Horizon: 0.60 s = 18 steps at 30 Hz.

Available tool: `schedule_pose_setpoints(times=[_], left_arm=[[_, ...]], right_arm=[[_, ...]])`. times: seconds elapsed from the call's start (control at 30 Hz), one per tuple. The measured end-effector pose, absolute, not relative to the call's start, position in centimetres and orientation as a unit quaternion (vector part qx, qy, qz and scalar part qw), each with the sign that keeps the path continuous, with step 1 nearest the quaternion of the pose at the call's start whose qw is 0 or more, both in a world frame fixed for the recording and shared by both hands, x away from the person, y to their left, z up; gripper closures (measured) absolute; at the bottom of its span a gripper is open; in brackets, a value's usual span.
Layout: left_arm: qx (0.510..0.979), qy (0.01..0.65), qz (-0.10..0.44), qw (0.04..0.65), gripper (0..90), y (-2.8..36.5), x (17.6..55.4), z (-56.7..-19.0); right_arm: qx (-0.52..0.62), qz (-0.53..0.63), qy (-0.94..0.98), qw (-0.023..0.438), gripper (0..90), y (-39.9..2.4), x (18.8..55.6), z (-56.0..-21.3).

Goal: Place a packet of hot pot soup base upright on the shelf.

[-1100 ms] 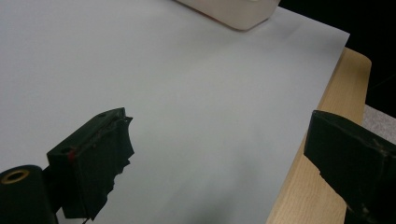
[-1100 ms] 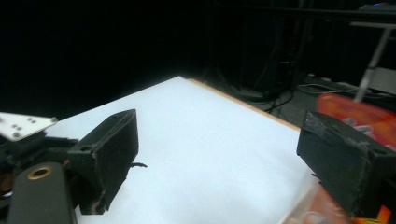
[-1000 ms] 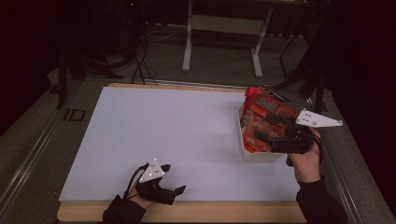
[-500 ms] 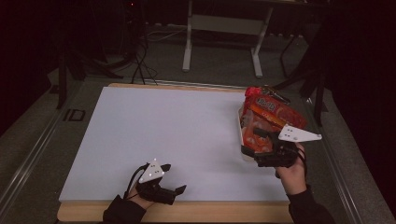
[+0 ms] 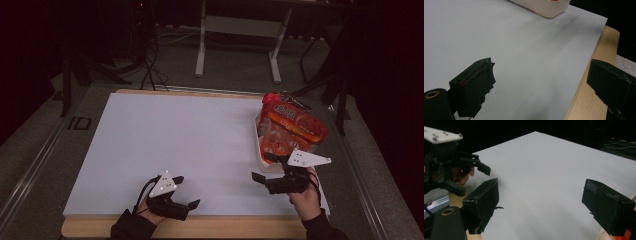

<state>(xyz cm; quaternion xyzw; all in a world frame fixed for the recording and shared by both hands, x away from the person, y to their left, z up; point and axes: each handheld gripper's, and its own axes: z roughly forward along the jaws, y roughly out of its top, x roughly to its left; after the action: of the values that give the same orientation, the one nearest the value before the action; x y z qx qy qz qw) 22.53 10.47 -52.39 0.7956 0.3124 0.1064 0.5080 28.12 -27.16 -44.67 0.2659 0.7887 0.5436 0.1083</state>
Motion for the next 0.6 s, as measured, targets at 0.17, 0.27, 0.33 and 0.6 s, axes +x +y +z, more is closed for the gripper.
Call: schedule_pose_setpoints(times=[0.17,0.27,0.33,0.6], left_arm=[[0.795,0.31,0.104,0.511,7.0,10.4,22.5,-52.3],[0.796,0.308,0.104,0.511,7.0,10.4,22.4,-52.3],[0.797,0.306,0.104,0.511,7.0,10.3,22.4,-52.3],[0.795,0.306,0.102,0.515,7.0,10.4,22.4,-52.3]], right_arm=[[0.271,0.54,0.79,0.106,13.9,-27.5,27.7,-45.7],[0.272,0.537,0.791,0.105,13.8,-27.7,27.5,-46.0],[0.271,0.536,0.792,0.104,13.8,-27.8,27.3,-46.1],[0.274,0.527,0.799,0.1,13.8,-28.3,26.4,-46.8]])
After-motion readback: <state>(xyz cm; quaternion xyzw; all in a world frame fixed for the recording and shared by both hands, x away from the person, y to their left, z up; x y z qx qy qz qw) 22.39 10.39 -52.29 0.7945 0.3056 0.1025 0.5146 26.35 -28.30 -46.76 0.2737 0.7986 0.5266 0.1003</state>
